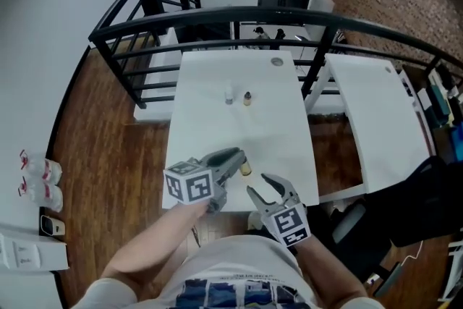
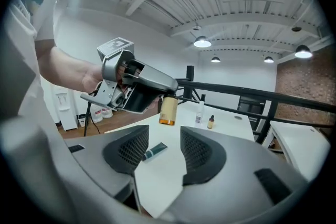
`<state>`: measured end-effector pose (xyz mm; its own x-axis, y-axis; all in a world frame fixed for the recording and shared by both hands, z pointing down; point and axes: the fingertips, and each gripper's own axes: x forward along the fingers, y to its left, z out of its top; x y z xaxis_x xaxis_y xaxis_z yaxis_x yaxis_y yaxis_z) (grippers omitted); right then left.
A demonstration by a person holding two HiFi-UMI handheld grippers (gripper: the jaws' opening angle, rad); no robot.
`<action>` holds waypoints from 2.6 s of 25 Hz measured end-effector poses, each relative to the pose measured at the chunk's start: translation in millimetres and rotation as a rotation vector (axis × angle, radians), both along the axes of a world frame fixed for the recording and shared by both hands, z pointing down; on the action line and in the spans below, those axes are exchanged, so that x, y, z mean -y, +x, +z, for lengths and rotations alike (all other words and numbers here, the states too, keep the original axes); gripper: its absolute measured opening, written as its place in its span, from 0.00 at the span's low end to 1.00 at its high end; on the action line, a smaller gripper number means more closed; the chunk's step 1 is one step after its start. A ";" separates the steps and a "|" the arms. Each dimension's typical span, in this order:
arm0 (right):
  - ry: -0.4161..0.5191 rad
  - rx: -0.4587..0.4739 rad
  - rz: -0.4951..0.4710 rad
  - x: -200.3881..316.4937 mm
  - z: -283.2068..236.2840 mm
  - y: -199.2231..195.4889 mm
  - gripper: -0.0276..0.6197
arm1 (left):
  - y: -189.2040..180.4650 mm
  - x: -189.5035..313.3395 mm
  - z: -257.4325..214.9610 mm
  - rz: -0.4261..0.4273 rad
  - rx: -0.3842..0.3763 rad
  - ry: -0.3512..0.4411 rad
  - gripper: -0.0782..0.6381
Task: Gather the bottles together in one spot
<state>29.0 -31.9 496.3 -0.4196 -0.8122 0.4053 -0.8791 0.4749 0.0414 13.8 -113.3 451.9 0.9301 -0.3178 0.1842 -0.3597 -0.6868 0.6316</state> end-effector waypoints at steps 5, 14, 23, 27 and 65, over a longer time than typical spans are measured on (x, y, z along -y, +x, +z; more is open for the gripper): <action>-0.055 0.033 0.048 17.3 11.4 67.4 0.44 | 34.4 62.6 15.4 -0.126 0.122 0.134 0.20; -0.149 0.052 0.140 19.4 33.2 175.1 0.44 | 99.3 157.5 92.0 -0.258 0.291 0.178 0.20; -0.242 0.113 0.285 11.3 56.6 256.7 0.44 | 125.4 238.3 159.9 -0.389 0.351 0.189 0.20; -0.271 0.124 0.328 13.0 65.5 274.2 0.44 | 131.1 260.2 175.5 -0.416 0.368 0.227 0.20; -0.258 0.127 0.246 19.8 60.9 220.8 0.43 | 97.1 189.7 130.4 -0.345 0.365 0.359 0.25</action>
<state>249.9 -51.7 557.1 -0.2851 -0.7732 0.5665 -0.9585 0.2297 -0.1689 110.9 -303.0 582.2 0.6597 -0.6903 0.2970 -0.7484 -0.6392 0.1767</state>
